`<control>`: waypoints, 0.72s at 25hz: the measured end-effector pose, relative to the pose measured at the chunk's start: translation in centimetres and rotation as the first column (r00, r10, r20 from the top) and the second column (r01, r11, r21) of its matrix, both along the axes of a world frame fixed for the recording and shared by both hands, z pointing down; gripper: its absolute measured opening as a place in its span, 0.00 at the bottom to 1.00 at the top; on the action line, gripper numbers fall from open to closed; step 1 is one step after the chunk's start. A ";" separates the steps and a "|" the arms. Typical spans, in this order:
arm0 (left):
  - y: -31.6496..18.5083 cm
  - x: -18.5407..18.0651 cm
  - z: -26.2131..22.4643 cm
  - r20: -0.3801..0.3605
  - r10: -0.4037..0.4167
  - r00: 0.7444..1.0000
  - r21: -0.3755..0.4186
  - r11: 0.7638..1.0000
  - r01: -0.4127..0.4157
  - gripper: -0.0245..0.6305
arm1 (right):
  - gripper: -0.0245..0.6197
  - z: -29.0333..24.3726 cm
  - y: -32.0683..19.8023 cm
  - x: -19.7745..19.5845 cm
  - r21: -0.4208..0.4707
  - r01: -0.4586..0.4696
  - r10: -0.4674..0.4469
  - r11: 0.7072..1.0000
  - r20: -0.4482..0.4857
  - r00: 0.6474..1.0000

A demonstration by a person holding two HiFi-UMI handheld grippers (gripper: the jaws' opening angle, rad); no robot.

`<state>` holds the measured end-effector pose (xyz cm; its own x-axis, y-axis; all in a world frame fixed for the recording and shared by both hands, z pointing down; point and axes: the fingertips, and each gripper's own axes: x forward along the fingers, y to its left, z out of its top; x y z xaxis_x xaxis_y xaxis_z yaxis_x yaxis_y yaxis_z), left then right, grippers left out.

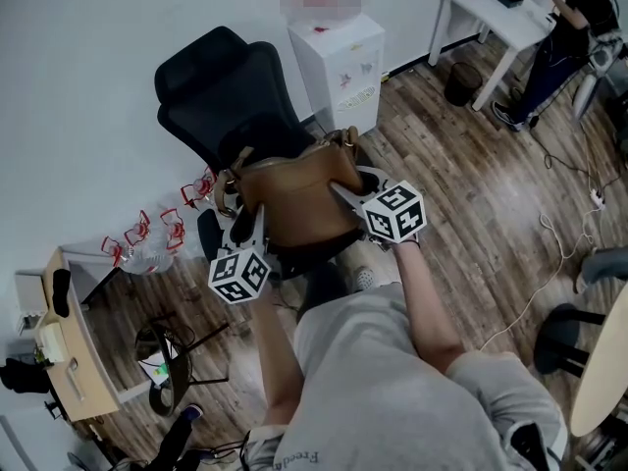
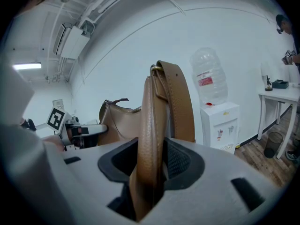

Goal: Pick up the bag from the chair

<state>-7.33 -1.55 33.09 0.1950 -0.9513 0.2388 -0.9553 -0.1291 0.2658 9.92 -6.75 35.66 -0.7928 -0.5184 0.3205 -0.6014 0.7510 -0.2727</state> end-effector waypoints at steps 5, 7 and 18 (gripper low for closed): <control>0.5 0.0 0.3 -0.006 0.000 1.000 -0.003 1.000 0.000 0.22 | 0.28 0.1 0.5 0.0 0.002 -0.001 0.001 1.000 -0.012 1.000; 0.7 -0.1 0.4 -0.006 -0.002 1.000 -0.004 1.000 0.002 0.22 | 0.28 0.3 0.6 0.0 0.002 0.002 -0.002 1.000 -0.016 1.000; 1.8 -0.4 0.8 0.007 -0.010 1.000 -0.006 1.000 0.010 0.22 | 0.29 1.0 1.5 -0.4 -0.015 0.022 -0.022 1.000 -0.031 0.999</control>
<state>-7.69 0.26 33.89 0.1838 -0.9518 0.2455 -0.9583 -0.1179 0.2602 9.55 -5.22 36.67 -0.7937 -0.4960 0.3522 -0.5928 0.7605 -0.2650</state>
